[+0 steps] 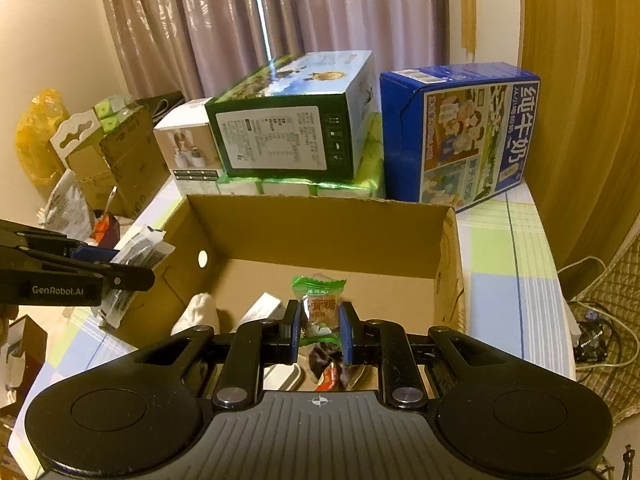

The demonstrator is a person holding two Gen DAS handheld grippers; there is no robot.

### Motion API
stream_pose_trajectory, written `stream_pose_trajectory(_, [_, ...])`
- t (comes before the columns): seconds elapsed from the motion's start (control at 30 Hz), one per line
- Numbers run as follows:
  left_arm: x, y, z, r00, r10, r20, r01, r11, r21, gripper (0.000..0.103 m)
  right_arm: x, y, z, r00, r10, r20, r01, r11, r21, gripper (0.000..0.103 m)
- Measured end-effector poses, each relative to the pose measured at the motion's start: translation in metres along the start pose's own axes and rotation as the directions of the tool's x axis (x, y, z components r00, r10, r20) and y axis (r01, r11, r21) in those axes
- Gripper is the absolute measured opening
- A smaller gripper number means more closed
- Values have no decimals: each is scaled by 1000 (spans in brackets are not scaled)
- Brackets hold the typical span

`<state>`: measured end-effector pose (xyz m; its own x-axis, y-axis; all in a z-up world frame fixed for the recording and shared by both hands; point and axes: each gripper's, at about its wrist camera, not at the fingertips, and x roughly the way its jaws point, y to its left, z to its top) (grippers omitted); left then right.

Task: Organize objects
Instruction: 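Lower both held items into the open cardboard box, then open the left tool to release the clear packet while the right tool releases the green candy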

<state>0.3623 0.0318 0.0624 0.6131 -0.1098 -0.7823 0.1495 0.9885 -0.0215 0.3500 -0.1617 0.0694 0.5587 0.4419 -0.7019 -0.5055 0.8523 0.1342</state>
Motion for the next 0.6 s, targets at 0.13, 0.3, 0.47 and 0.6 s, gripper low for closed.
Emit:
stream_pose_trajectory(0.13, [10, 0, 6, 1000, 4, 0, -4, 1000, -7, 31, 3, -2, 1, 1000, -3, 0, 3, 1000, 4, 17])
stream_pose_trajectory(0.3, [28, -4, 11, 1000, 7, 7, -7, 1000, 1, 33, 5, -4, 0, 1000, -3, -1, 3, 1000, 4, 17])
stream_pose_trajectory(0.47, [32, -1, 12, 1000, 14, 24, -13, 1000, -25, 48, 4, -9, -3, 1000, -7, -3, 7, 1000, 15, 17])
stream_pose_trajectory(0.6, [24, 0, 9, 999, 12, 34, -12, 1000, -20, 48, 5, -15, -6, 1000, -12, -8, 12, 1000, 27, 17])
